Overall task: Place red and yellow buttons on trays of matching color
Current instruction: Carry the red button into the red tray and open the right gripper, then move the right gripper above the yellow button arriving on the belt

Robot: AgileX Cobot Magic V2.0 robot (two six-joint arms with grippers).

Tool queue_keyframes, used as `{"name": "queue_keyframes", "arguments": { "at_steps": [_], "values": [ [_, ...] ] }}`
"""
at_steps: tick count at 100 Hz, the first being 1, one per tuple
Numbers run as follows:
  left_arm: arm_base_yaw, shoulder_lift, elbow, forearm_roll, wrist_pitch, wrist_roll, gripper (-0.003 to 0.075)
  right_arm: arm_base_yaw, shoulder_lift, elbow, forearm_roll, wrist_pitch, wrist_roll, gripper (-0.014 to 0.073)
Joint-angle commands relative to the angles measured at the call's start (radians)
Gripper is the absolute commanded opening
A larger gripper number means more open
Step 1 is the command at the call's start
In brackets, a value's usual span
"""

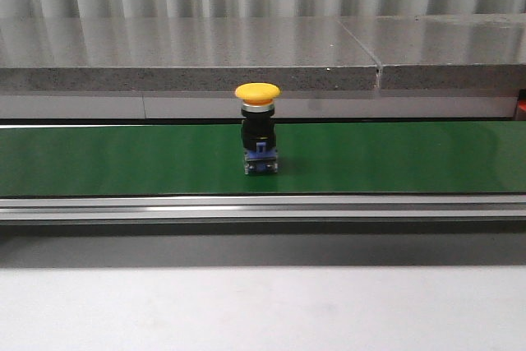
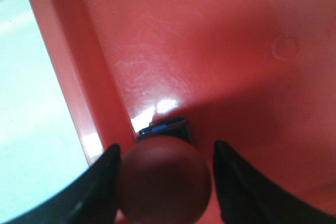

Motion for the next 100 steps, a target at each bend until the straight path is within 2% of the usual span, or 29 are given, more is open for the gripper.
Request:
{"name": "queue_keyframes", "arguments": {
  "at_steps": [1, 38, 72, 100],
  "values": [
    [-0.006, 0.01, -0.026, -0.013, -0.062, 0.002, -0.002, -0.006, -0.062, -0.032, 0.007, -0.045, -0.005, 0.0486],
    [-0.006, 0.01, -0.026, -0.013, -0.062, 0.002, -0.002, 0.01, -0.196, 0.015, 0.008, -0.081, -0.058, 0.0489],
    [-0.006, 0.01, -0.026, -0.013, -0.062, 0.002, -0.002, 0.092, -0.443, 0.25, 0.011, -0.118, -0.065, 0.0489],
    [-0.006, 0.01, -0.026, -0.013, -0.062, 0.002, -0.002, 0.171, -0.639, 0.399, 0.015, -0.073, -0.065, 0.049]
  ]
}}
